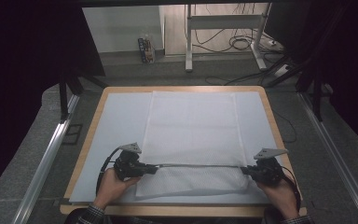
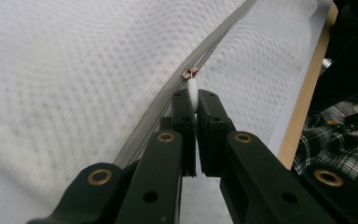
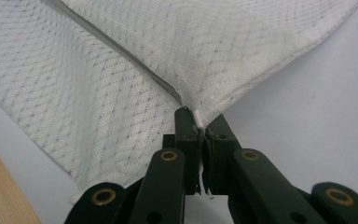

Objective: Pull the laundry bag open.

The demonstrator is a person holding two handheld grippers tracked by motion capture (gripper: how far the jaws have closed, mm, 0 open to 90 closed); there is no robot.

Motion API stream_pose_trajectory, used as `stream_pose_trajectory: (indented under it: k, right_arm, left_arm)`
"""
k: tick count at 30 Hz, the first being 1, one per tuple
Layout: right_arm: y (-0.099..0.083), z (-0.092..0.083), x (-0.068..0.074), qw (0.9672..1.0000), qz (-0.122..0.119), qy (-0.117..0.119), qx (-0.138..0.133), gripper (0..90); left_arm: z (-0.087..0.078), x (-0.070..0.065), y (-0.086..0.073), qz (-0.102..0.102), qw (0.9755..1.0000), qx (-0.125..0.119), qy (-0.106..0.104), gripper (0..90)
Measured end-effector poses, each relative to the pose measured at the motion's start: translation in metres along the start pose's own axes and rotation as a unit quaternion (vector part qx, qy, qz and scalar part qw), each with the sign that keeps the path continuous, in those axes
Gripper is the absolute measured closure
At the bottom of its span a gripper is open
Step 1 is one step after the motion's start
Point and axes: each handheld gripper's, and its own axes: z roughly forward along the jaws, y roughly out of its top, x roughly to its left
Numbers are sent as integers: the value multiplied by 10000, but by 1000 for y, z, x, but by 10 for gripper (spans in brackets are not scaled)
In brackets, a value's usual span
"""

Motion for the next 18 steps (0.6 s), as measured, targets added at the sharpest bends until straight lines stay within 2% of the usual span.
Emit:
stream_pose_trajectory:
  k: [18]
  right_arm:
    - [0, 0, 0, 10000, 0, -19, 9, 851]
  left_arm:
    - [-24, 7, -21, -296, 9991, -245, 198, 876]
